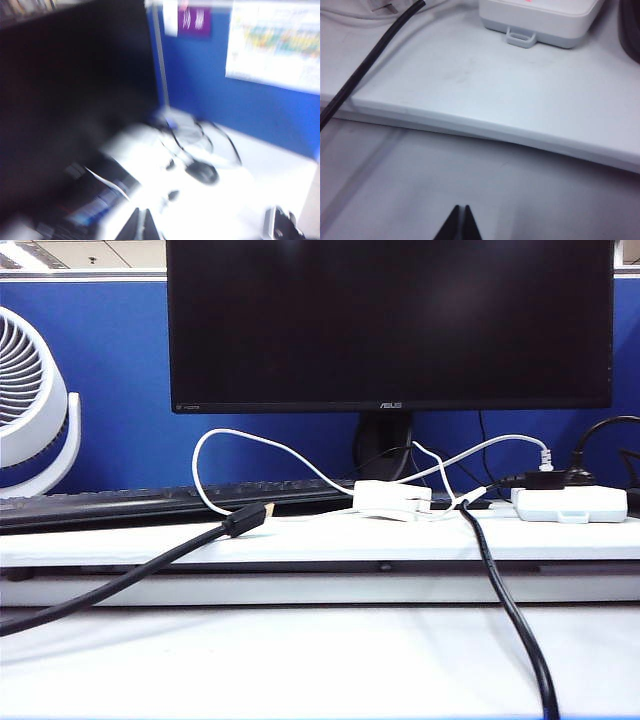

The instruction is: Pick up the Type-C charging cable and the charging base, insert one end of the Type-C charger into the corresponding slot on the base, and finally place the plugged-in charger back on the table.

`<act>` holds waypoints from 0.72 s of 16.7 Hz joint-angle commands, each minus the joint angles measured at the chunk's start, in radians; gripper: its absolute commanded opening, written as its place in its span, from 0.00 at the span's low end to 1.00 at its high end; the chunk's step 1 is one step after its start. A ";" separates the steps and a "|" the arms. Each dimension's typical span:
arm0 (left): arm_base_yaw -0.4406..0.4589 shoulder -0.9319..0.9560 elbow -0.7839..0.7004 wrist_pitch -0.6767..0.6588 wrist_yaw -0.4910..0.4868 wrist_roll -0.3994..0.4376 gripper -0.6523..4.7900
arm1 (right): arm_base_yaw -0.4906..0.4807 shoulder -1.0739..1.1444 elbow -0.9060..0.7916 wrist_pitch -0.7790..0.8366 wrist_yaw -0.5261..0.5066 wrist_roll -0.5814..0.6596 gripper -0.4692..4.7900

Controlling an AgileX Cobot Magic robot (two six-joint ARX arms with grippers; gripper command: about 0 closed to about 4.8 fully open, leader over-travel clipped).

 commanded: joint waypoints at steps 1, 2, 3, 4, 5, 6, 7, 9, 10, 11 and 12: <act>0.148 -0.022 -0.204 0.116 0.112 -0.030 0.11 | 0.001 0.000 0.006 0.016 0.003 0.003 0.09; 0.204 -0.038 -0.282 0.142 0.130 -0.027 0.11 | 0.001 0.000 0.006 0.016 0.002 0.003 0.09; 0.247 -0.058 -0.359 0.165 0.137 -0.027 0.11 | 0.001 0.000 0.006 0.017 -0.002 0.004 0.09; 0.291 -0.083 -0.431 0.189 0.137 -0.027 0.11 | 0.001 0.000 0.006 0.016 -0.002 0.003 0.09; 0.346 -0.118 -0.504 0.222 0.137 -0.024 0.11 | 0.001 0.000 0.006 0.016 -0.002 0.004 0.09; 0.402 -0.163 -0.579 0.269 0.137 -0.025 0.11 | 0.001 0.000 0.006 0.017 -0.002 0.003 0.09; 0.449 -0.215 -0.662 0.325 0.137 -0.029 0.11 | 0.001 0.000 0.006 0.016 -0.002 0.003 0.09; 0.511 -0.341 -0.844 0.419 0.127 -0.032 0.11 | 0.001 0.000 0.006 0.016 -0.002 0.003 0.09; 0.554 -0.415 -0.935 0.458 0.127 -0.032 0.11 | 0.001 0.000 0.006 0.016 -0.002 0.003 0.09; 0.590 -0.472 -1.003 0.488 0.127 -0.032 0.11 | 0.001 0.000 0.006 0.016 0.002 0.003 0.09; 0.638 -0.555 -1.094 0.519 0.127 -0.042 0.11 | 0.001 0.000 0.006 0.016 0.000 0.003 0.09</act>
